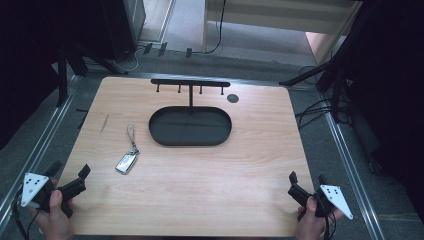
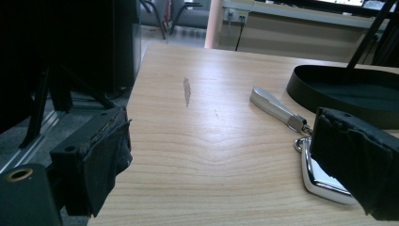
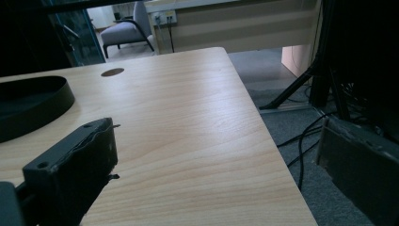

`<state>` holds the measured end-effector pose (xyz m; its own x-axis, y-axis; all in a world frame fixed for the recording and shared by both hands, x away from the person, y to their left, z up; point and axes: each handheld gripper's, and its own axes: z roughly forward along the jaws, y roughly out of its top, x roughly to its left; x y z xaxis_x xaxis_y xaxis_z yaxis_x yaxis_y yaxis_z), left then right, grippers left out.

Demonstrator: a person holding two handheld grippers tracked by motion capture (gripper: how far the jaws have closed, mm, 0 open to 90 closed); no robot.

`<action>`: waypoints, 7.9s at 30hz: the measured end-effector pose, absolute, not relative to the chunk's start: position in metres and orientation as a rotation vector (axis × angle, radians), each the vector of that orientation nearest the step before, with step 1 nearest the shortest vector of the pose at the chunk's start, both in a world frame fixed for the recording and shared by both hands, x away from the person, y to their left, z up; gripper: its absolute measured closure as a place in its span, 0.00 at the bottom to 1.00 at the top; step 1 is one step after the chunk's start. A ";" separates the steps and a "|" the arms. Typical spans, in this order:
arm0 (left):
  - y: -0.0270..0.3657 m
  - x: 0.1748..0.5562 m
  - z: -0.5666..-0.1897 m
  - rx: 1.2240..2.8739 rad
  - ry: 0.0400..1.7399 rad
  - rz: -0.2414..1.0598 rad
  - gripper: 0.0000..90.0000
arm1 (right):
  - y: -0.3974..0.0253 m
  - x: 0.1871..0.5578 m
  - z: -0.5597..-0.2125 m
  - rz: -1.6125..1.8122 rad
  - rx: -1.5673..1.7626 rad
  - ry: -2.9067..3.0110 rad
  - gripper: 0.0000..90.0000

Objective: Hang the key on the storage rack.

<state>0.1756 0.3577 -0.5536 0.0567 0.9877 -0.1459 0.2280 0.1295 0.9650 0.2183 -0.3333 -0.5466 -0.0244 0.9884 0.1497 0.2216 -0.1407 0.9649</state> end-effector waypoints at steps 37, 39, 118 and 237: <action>0.302 0.219 -0.489 1.661 1.365 0.854 0.01 | -0.329 0.221 -0.546 1.223 1.445 1.363 0.00; 0.299 0.223 -0.485 1.678 1.361 0.844 0.01 | -0.330 0.221 -0.546 1.224 1.445 1.362 0.00; 0.240 0.377 -0.500 1.935 2.081 0.156 0.80 | -0.330 0.222 -0.546 1.215 1.459 1.363 0.00; 0.174 0.365 -0.492 1.325 1.229 0.872 0.92 | -0.330 0.222 -0.546 1.219 1.457 1.356 0.00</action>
<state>0.3647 0.1742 -0.4915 0.1975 0.9692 -0.1469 0.1815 0.1111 0.9771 0.2221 -0.3302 -0.5464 -0.0322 0.9908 0.1316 0.2363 -0.1204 0.9642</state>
